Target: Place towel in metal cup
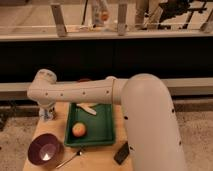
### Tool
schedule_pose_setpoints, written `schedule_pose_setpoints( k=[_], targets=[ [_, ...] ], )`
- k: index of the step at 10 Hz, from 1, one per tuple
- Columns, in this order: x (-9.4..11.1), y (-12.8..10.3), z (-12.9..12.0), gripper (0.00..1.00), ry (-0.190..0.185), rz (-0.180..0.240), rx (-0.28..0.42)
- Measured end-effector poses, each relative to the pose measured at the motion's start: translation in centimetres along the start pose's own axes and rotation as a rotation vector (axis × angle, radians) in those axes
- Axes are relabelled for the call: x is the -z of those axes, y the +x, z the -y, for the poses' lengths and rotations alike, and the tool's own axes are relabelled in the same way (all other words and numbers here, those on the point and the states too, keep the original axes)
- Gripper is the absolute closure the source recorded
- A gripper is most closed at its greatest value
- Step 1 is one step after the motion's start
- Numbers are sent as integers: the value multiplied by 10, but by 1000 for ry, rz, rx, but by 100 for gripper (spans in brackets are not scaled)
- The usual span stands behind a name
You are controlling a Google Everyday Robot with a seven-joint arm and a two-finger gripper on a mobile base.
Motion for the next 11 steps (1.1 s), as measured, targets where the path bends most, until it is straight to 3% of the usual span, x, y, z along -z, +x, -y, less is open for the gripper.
schedule_pose_setpoints(
  k=[9, 11],
  targets=[
    [-40, 12, 13, 100, 14, 31, -65],
    [-52, 17, 16, 92, 20, 40, -64]
  ],
)
